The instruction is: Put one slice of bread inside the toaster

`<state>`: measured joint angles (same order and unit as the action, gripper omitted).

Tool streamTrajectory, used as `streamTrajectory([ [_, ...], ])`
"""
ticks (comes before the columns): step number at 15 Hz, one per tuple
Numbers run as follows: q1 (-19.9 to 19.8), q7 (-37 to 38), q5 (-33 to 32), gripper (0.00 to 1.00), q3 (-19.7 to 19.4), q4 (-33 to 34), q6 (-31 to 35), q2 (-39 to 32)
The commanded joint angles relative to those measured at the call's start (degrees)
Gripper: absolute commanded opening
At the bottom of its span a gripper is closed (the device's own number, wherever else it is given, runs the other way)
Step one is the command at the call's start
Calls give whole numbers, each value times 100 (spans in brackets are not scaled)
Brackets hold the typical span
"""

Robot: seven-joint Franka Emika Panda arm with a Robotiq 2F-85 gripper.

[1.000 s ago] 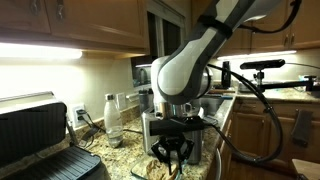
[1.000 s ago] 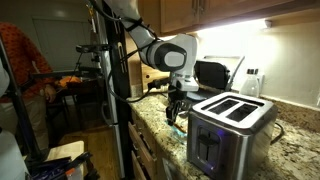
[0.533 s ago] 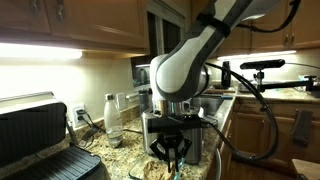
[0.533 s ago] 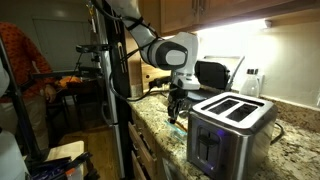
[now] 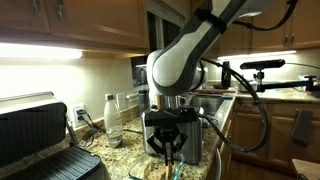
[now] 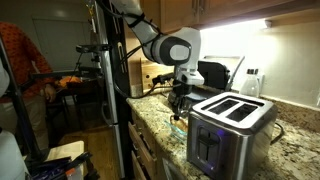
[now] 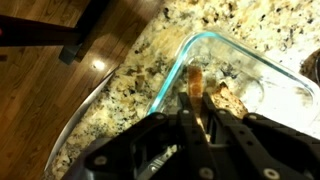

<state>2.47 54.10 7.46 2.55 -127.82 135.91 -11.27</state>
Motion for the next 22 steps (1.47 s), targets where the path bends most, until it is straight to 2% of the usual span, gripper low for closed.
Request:
streamTrajectory([
  [1, 108, -13, -308, 10, -146, 292, -365, 36],
  [3, 113, -15, -438, 12, -151, 450, -491, 10],
  [9, 108, -200, -517, 8, -101, 663, -634, 11],
  [22, 56, -1053, -424, 7, -158, 147, -605, 481],
])
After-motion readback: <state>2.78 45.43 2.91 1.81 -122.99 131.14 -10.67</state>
